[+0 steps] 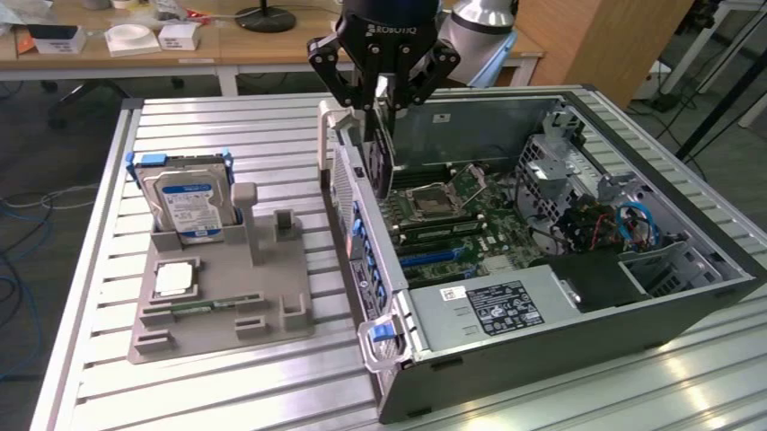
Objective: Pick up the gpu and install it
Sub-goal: 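Pick up the gpu and move the gpu toward the slot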
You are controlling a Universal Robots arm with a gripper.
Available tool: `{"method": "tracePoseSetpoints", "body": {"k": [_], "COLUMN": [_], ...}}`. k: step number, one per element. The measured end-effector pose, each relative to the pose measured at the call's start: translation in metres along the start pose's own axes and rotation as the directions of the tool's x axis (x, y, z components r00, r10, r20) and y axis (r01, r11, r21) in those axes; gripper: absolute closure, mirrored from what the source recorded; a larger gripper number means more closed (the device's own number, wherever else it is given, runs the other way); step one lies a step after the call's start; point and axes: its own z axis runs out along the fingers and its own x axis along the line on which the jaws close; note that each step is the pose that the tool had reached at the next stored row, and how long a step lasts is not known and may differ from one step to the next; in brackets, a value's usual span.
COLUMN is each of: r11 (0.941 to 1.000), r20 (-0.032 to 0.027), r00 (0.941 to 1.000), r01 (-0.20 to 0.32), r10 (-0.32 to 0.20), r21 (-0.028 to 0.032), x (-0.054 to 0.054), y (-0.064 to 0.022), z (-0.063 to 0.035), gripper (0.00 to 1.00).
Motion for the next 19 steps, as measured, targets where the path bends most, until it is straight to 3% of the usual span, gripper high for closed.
{"method": "tracePoseSetpoints", "body": {"k": [19], "r11": [1.0000], "r20": [-0.0001], "r00": [1.0000], "r01": [0.001], "r10": [-0.001], "r21": [-0.0001], "x": [-0.013], "y": [0.0009], "z": [0.0004], "gripper": [0.74]}}
